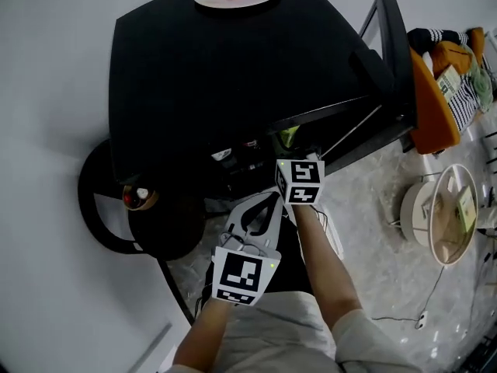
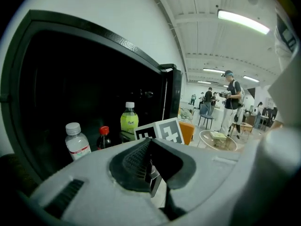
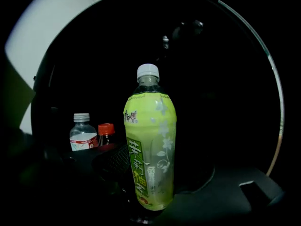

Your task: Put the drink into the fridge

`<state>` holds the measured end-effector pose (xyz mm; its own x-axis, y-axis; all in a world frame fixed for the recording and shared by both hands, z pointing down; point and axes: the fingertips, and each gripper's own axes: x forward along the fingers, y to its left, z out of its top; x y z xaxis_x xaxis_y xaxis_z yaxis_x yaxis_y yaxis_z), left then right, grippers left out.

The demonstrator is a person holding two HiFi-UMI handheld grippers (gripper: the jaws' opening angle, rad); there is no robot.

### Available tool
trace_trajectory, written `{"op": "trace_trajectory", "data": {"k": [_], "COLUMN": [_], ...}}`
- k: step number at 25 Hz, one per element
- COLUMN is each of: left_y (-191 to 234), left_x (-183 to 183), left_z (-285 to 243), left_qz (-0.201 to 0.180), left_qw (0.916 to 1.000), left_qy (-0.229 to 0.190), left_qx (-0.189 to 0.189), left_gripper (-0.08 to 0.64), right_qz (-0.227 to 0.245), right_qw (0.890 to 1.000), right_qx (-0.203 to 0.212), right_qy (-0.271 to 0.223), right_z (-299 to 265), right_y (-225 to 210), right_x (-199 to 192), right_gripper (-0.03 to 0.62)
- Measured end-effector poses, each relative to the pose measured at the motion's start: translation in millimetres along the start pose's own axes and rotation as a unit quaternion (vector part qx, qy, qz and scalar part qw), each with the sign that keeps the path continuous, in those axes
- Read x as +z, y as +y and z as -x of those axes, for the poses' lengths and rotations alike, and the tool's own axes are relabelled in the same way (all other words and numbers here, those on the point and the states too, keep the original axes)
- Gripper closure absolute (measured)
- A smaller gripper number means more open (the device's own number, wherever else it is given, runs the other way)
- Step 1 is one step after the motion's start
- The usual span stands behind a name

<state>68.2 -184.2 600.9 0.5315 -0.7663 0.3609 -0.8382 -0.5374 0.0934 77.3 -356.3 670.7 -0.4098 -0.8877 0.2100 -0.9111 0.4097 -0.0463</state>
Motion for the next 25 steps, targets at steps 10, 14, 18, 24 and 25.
{"op": "trace_trajectory", "data": {"k": [10, 14, 18, 24, 25], "left_y": [21.2, 25.9, 24.2, 12.1, 11.0], "left_x": [-11.1, 0.5, 18.0, 47.7, 52.5], "left_z": [-34.1, -26.3, -4.4, 40.8, 48.7], "left_qz": [0.011, 0.013, 0.018, 0.024, 0.026], "left_qw": [0.9999, 0.9997, 0.9995, 0.9994, 0.9993], "left_qy": [0.001, -0.002, -0.003, 0.0, 0.0], "left_qx": [0.01, 0.019, 0.025, 0.025, 0.027], "left_gripper": [0.551, 0.551, 0.551, 0.551, 0.551], "right_qz": [0.01, 0.015, 0.024, 0.013, 0.012], "right_qw": [0.999, 1.0, 1.0, 0.999, 0.999], "right_qx": [0.024, 0.019, 0.008, 0.001, 0.004], "right_qy": [-0.021, -0.008, 0.015, 0.03, 0.03], "right_z": [-28.0, -21.7, 2.7, 66.0, 76.3], "right_y": [-5.0, -6.0, -1.1, 14.0, 18.3], "right_x": [-13.3, -15.0, -13.2, 21.1, 29.5], "right_gripper": [0.327, 0.326, 0.327, 0.327, 0.327]}}
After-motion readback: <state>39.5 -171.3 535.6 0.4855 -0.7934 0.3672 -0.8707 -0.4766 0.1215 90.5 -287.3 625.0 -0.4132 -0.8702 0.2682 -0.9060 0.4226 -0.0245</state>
